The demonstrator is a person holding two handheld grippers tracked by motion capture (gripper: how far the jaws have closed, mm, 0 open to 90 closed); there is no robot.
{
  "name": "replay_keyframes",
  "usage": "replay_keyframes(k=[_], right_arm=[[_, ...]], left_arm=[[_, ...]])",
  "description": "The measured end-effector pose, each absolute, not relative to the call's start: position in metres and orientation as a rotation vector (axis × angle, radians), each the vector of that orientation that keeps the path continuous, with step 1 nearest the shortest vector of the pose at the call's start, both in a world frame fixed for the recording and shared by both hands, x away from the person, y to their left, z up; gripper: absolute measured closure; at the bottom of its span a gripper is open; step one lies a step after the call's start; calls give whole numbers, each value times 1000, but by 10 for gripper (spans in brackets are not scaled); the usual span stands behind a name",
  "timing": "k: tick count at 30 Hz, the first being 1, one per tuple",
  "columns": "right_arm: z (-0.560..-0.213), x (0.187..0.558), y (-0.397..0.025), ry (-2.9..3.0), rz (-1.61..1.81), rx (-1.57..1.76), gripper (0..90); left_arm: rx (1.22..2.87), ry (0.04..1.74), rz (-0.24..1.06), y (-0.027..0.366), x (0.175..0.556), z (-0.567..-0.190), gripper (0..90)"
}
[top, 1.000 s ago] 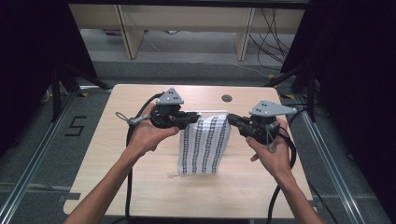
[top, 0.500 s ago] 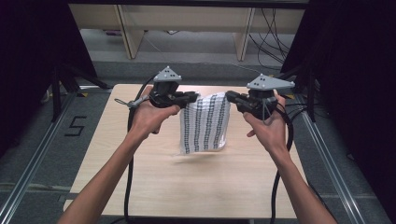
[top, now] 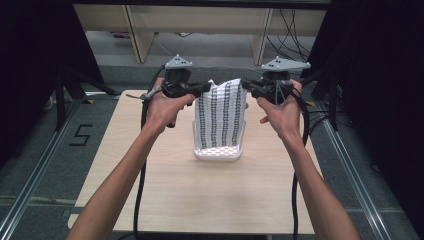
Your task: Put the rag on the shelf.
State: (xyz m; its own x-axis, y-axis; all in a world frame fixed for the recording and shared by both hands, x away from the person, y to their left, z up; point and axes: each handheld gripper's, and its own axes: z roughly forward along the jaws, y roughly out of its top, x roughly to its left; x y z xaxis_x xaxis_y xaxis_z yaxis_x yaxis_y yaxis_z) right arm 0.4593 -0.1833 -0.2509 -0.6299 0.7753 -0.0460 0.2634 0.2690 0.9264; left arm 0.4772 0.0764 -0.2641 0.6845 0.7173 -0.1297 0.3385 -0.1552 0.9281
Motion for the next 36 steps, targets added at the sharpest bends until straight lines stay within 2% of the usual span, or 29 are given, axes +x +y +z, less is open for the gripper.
replay_keyframes(k=[9, 17, 36], right_arm=[[-259, 493, -177, 2029, 1325, 995, 880], [-281, 525, -174, 2032, 1296, 1074, 879], [-315, 552, -161, 2083, 1201, 1205, 871]], left_arm=[[1716, 914, 421, 75, 502, -269, 850], [1721, 980, 439, 68, 523, -284, 846], [1718, 1100, 388, 69, 550, -321, 817]])
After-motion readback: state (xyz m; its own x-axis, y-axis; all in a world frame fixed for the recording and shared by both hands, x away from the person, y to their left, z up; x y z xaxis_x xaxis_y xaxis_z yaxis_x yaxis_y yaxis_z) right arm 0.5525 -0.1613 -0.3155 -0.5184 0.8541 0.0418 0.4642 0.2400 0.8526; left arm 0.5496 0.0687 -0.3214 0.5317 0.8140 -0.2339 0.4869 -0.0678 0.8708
